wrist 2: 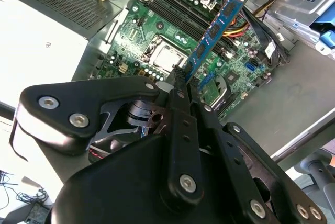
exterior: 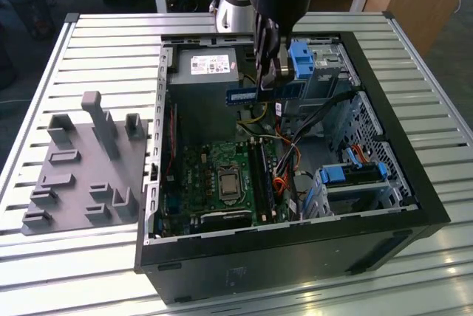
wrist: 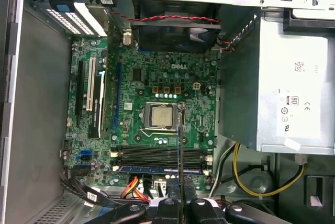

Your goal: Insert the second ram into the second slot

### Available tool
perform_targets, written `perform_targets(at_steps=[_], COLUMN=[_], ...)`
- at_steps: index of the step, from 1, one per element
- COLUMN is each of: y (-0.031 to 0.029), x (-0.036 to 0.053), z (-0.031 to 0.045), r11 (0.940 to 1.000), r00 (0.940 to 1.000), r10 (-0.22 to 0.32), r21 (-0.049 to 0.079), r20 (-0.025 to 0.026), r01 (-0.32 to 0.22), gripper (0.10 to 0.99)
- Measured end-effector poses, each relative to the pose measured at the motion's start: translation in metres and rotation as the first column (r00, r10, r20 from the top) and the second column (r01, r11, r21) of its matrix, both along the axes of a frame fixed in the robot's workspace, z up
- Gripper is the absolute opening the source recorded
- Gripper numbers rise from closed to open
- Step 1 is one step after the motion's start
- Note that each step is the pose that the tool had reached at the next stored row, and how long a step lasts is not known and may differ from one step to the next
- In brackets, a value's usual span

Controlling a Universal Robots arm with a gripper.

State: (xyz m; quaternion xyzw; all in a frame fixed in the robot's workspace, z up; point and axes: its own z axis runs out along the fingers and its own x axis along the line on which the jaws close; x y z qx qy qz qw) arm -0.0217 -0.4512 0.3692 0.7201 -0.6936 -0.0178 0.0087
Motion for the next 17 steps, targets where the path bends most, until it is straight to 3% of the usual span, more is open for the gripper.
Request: perform_targets(at_steps=[17], y=[-0.0067], x=[0.0000], z=[-0.0003], r11=[1.0000], r00=[1.0000], r10=[0.002], r21=[0.000], r20=[0.0000], r01=[-0.002], gripper=[0.137])
